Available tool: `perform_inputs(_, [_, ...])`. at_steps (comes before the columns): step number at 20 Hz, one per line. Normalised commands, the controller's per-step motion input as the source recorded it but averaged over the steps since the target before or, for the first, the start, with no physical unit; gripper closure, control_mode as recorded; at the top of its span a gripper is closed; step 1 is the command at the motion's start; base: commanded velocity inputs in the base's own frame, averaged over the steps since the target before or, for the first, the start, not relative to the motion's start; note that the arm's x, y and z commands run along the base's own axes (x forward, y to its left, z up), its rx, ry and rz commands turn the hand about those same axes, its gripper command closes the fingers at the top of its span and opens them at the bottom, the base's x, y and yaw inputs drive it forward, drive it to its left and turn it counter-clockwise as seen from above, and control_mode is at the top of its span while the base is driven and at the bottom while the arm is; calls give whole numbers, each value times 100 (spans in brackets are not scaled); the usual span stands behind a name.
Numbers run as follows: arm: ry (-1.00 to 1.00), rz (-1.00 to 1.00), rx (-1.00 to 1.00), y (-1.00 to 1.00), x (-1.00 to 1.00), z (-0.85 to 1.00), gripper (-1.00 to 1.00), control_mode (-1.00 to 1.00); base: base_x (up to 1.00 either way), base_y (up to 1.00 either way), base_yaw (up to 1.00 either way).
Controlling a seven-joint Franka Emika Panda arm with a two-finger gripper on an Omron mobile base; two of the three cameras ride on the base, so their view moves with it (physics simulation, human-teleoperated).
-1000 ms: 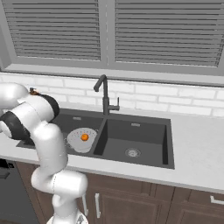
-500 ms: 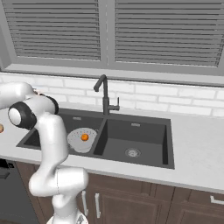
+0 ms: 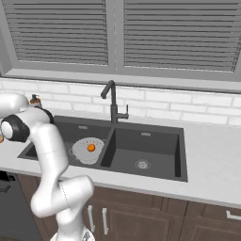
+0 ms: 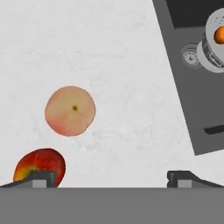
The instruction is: Put the colander in the sink, put the tangerine, apple, peach in the colander, and turn on the sink faucet and pour water over the colander.
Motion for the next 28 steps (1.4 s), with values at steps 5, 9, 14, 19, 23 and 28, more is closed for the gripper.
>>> perform_inputs(5, [0, 0, 4, -23, 20, -37, -100, -100, 0, 0, 0])
perform_inputs(9, [0, 0, 16, -13, 4, -32, -100, -100, 0, 0, 0])
perform_inputs(14, [0, 1, 26, -6, 5, -25, -100, -100, 0, 0, 0])
perform_inputs(19, [-1, 0, 10, -5, 4, -27, -100, -100, 0, 0, 0])
perform_inputs(23, [0, 0, 3, 0, 9, -26, -100, -100, 0, 0, 0])
perform_inputs(28, [0, 0, 10, 0, 19, -9, -100, -100, 0, 0, 0])
